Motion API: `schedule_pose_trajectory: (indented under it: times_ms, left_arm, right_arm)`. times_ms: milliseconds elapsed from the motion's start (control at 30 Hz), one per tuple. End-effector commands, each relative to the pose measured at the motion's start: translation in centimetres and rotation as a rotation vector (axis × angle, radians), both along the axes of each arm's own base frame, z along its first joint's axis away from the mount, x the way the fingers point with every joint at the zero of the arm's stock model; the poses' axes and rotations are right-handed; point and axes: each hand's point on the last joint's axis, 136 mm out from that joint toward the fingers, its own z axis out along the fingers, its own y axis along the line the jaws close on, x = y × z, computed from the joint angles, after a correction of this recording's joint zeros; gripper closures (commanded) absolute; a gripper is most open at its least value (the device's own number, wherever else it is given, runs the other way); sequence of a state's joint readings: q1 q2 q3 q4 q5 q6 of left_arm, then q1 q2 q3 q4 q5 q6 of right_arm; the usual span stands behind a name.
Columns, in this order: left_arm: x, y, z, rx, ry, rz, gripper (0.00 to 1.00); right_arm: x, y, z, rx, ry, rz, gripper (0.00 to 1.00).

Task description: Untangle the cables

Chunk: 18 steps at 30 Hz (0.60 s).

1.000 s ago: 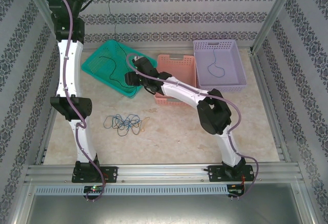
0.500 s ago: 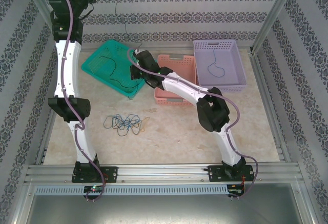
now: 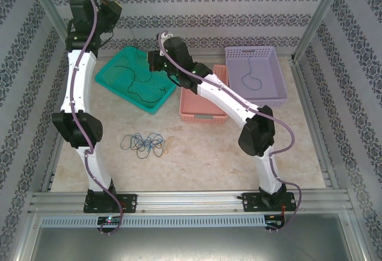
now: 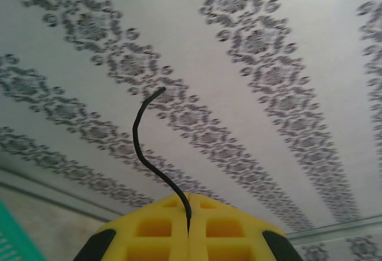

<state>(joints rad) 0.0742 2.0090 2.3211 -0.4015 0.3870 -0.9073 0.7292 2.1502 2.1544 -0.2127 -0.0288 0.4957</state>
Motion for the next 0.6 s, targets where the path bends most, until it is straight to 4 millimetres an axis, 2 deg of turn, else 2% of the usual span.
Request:
schedule_pose_trajectory:
  times_ms: [0, 200, 333, 367, 433, 567]
  left_arm:
    - [-1.7, 1.7, 0.7, 0.121, 0.000, 0.064, 1.00]
    - [-1.6, 2.3, -2.9, 0.190, 0.087, 0.062, 1.00]
    - [-1.3, 2.5, -6.0, 0.212, 0.151, 0.059, 1.00]
    - [-1.2, 2.5, -6.9, 0.214, 0.170, 0.058, 1.00]
    - [-0.9, 2.6, -8.5, 0.214, 0.205, 0.054, 1.00]
    - [-0.7, 2.4, -11.8, 0.205, 0.275, 0.039, 1.00]
  right_arm:
    - [1.7, 1.2, -5.1, -0.017, 0.113, 0.011, 1.00]
    - [3.0, 2.8, -11.6, -0.033, 0.258, 0.008, 1.00]
    - [3.5, 2.4, -14.7, -0.063, 0.316, -0.023, 1.00]
    - [3.6, 2.3, -15.2, -0.069, 0.327, -0.031, 0.99]
    - [3.6, 1.9, -15.5, -0.077, 0.342, -0.033, 0.90]
    - [2.8, 1.0, -13.2, -0.117, 0.300, -0.037, 0.66]
